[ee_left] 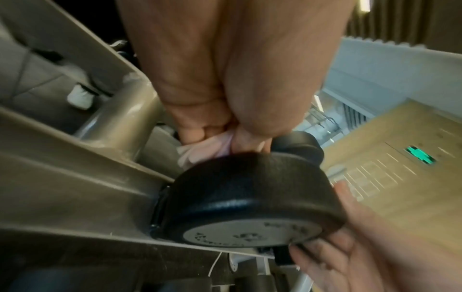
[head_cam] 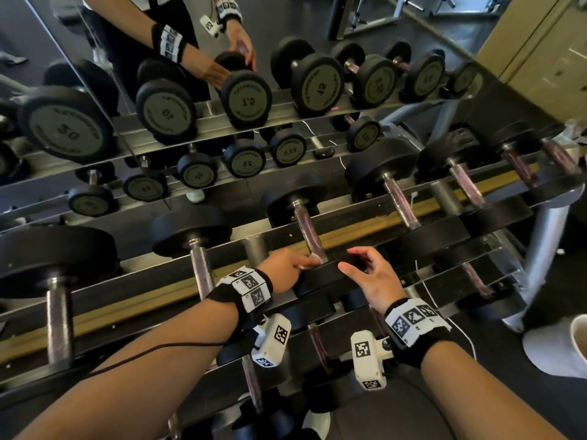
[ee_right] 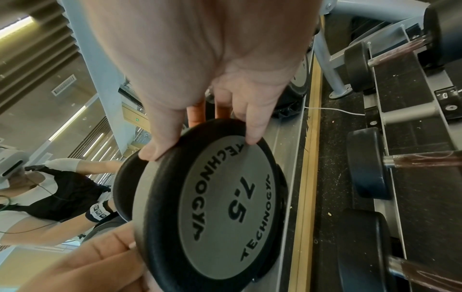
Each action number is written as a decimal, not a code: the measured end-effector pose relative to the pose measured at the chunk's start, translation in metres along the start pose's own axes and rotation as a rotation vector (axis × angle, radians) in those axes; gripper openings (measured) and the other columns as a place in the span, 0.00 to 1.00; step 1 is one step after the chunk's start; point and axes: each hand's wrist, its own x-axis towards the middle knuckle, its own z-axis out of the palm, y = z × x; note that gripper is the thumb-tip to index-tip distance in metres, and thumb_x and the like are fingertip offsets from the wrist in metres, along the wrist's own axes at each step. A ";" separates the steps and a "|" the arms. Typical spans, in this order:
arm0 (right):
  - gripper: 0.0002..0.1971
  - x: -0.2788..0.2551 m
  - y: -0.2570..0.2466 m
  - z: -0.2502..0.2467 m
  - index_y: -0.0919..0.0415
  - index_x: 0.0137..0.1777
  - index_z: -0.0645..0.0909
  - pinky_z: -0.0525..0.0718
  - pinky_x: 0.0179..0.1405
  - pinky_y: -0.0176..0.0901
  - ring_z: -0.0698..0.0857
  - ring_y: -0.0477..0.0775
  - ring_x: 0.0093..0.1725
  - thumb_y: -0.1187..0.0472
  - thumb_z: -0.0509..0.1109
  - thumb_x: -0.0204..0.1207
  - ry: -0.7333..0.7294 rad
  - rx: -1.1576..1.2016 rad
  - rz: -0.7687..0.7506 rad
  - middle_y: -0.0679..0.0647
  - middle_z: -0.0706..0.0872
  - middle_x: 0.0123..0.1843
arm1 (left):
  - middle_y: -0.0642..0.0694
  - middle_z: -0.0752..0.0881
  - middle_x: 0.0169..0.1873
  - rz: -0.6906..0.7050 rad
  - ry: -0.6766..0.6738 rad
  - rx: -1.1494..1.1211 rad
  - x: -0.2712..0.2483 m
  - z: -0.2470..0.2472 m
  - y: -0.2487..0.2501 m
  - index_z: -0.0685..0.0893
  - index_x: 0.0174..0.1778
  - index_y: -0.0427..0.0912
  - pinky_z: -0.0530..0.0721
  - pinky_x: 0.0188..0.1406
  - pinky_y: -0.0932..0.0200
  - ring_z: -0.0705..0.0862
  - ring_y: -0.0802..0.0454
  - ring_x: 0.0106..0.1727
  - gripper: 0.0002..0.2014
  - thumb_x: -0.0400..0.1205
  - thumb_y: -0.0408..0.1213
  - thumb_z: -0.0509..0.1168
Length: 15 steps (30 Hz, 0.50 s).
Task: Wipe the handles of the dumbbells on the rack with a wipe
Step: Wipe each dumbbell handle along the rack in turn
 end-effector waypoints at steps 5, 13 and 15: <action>0.22 -0.001 -0.002 0.000 0.50 0.65 0.79 0.79 0.70 0.61 0.82 0.56 0.66 0.51 0.78 0.73 -0.009 -0.017 0.004 0.53 0.84 0.65 | 0.49 0.91 0.51 -0.116 0.309 -0.635 -0.005 -0.007 -0.006 0.91 0.52 0.51 0.81 0.46 0.65 0.86 0.58 0.46 0.12 0.85 0.31 0.64; 0.22 0.000 -0.002 0.001 0.52 0.65 0.80 0.79 0.70 0.59 0.84 0.55 0.62 0.52 0.79 0.73 0.015 -0.032 -0.009 0.52 0.85 0.63 | 0.53 0.90 0.44 -0.163 0.386 -0.621 0.011 0.023 0.011 0.91 0.52 0.56 0.79 0.54 0.65 0.86 0.59 0.47 0.12 0.88 0.48 0.61; 0.22 0.001 -0.002 0.000 0.52 0.65 0.80 0.80 0.70 0.59 0.84 0.54 0.62 0.52 0.79 0.72 0.014 -0.026 -0.007 0.52 0.85 0.62 | 0.57 0.89 0.46 -0.175 0.375 -0.641 0.011 0.027 0.012 0.90 0.56 0.56 0.78 0.57 0.66 0.85 0.60 0.51 0.12 0.88 0.49 0.61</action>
